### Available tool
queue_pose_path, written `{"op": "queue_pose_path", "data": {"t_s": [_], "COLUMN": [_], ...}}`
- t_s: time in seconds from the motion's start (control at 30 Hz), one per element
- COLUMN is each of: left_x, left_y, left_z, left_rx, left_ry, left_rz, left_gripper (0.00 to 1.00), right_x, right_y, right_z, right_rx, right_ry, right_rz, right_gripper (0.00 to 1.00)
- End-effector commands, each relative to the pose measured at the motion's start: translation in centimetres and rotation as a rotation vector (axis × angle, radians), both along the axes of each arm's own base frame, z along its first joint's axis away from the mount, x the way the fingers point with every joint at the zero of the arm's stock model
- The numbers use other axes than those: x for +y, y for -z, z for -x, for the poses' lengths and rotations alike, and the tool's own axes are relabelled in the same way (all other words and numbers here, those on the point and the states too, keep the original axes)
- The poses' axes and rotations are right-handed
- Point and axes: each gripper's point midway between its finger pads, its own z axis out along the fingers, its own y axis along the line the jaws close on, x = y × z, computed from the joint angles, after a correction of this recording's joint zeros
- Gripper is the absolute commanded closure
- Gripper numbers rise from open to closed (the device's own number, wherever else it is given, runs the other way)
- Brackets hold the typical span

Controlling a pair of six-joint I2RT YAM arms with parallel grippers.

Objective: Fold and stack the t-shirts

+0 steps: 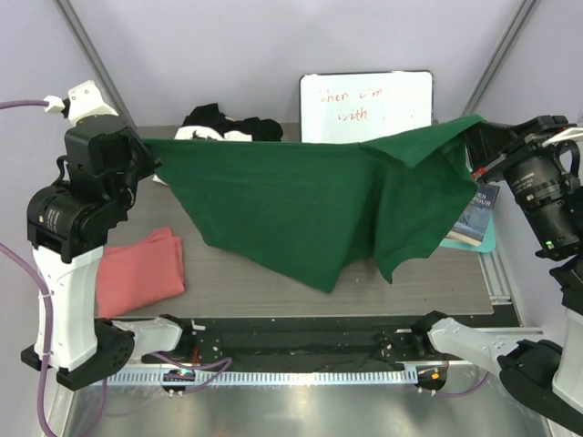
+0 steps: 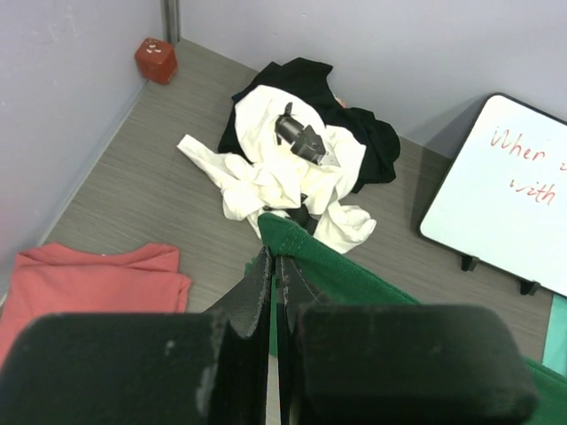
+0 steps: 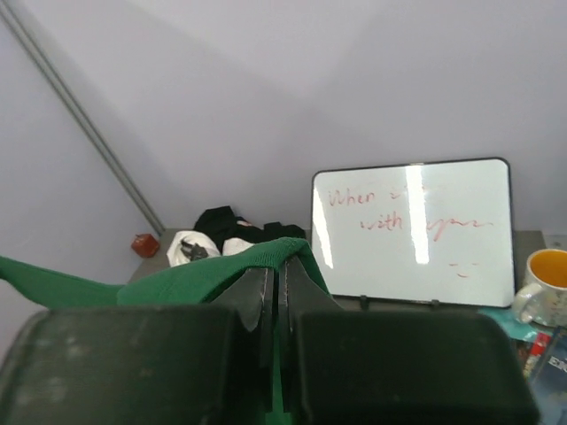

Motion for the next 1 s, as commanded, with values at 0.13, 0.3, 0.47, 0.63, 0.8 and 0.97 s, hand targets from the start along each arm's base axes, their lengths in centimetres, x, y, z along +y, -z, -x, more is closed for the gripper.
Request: {"op": "queue_pose_path", "data": {"t_s": [0.13, 0.3, 0.47, 0.63, 0.8, 0.97], "left_x": [1.2, -0.5, -0.8, -0.7, -0.3, 0.9], "left_y": [0.8, 3.3, 2.7, -0.3, -1.9, -3.6], "left_z": [-3.6, -8.5, -12.4, -14.4, -13.2, -10.0], "left_rx": [0.001, 0.047, 0.035, -0.027, -0.072, -0.130], "left_ry": [-0.133, -0.133, -0.161, -0.179, -0.180, -0.182], "left_rz": [-0.097, -0.109, -0.090, -0.087, -0.058, -0.045], "left_gripper": [1.00, 1.00, 1.00, 1.00, 1.00, 1.00], "right_x": [-0.6, -0.1, 0.3, 0.5, -0.3, -2.1], "right_y": [4.2, 6.0, 4.2, 0.7, -2.0, -4.9], "right_z": [-6.9, -11.7, -14.1, -14.6, -13.0, -9.4], "right_rx": [0.125, 0.189, 0.161, 0.082, 0.010, -0.077], "right_ry": [0.225, 0.338, 0.387, 0.398, 0.396, 0.391], "right_rz": [0.169, 0.291, 0.317, 0.284, 0.229, 0.167], "right_gripper": [0.99, 0.99, 0.99, 0.99, 0.99, 0.99]}}
